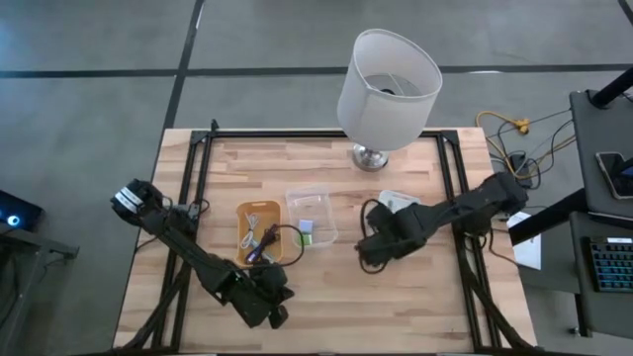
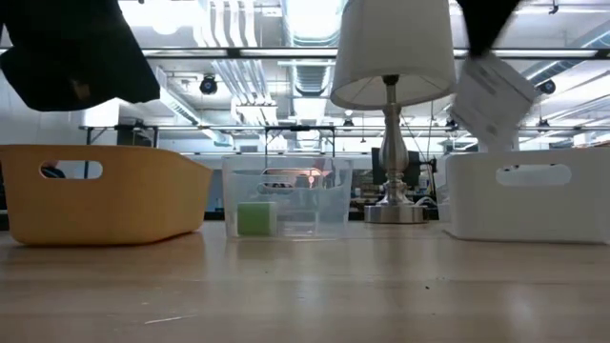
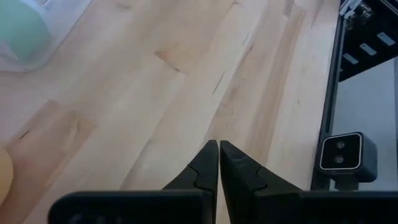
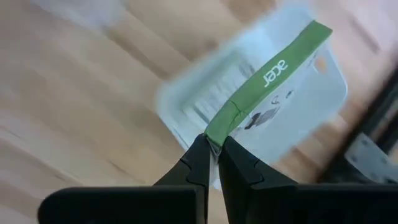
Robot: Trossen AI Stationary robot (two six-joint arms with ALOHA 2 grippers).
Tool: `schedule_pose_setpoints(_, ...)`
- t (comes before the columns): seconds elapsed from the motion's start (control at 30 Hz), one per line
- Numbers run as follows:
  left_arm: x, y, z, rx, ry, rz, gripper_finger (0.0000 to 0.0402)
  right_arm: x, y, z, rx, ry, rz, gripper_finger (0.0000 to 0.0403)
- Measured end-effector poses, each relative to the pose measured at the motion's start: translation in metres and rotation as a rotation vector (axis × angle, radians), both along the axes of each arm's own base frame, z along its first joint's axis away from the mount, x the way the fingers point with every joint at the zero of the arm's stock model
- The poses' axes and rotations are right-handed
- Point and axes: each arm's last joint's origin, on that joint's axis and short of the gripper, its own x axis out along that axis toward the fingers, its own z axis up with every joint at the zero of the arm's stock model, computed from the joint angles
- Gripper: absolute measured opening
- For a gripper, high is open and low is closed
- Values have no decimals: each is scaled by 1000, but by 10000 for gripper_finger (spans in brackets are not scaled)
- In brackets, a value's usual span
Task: Pick and place items into bin
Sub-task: Put the card reader box into the white bin
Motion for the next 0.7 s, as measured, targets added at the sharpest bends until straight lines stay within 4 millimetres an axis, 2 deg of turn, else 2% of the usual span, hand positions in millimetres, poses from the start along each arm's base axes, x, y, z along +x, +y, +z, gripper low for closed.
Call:
schedule_pose_setpoints(0.1, 0, 0, 0, 0, -1, 0, 0, -7, -7, -21, 52, 121, 60, 11)
schedule_pose_setpoints(0.2, 0, 1, -1, 7, 1, 1, 0, -7, -8, -35, 46, 167, 118, 11)
schedule_pose_setpoints(0.57, 2, 7, -5, 30, -1, 34, 0, -3, -15, -60, 3, 179, 160, 15)
schedule_pose_setpoints(0.7, 3, 8, -5, 31, -1, 40, 0, 5, -12, -68, 36, 94, 163, 44)
